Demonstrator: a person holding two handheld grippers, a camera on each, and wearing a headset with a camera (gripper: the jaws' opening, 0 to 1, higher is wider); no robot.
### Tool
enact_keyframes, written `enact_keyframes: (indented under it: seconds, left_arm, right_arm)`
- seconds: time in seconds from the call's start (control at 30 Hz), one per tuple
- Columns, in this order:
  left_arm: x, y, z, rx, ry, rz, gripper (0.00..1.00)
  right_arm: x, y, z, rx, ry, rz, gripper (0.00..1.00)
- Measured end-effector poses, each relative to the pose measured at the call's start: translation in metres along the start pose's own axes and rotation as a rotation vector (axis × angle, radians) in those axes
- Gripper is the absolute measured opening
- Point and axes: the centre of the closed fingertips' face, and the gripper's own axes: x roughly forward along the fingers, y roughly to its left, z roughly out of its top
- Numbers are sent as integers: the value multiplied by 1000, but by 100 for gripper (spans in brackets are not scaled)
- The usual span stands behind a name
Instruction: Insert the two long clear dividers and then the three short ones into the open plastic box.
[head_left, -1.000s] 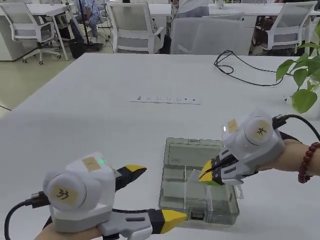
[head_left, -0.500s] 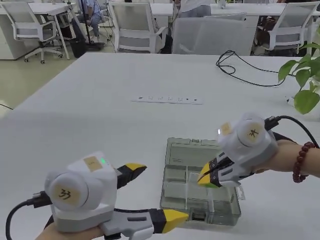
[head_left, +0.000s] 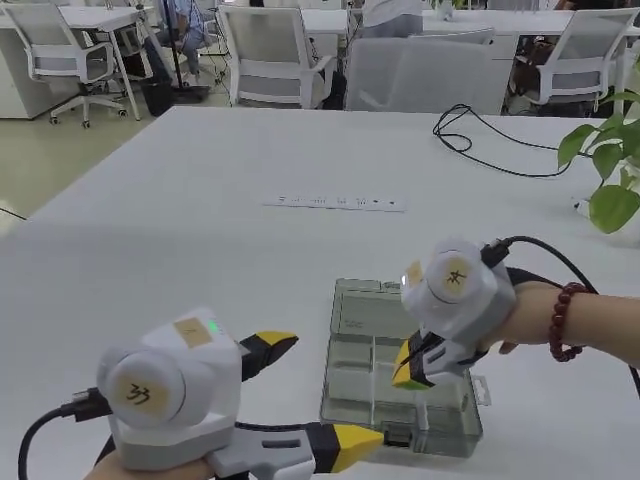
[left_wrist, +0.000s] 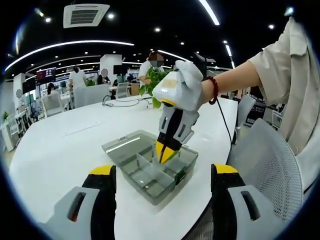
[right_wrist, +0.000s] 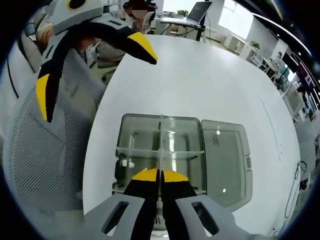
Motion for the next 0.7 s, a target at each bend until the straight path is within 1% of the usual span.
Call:
enact_keyframes:
  seconds: [0.3,0.37,0.57,0.7]
  left_arm:
    - [1,0,-3,4,14,-2,79]
    - [1,0,-1,1,3,-5,80]
    - [1,2,1,1,-5,-6,80]
    - [1,3,-1,8,4,-3,80]
  right_arm:
    - [12,1,-8,-17,115,21,2]
    - [13,2,-9,-26,133,26,2]
    - [16,2,-12,-26,172,36,1]
    - [17,2,-13,-29,197,39,1]
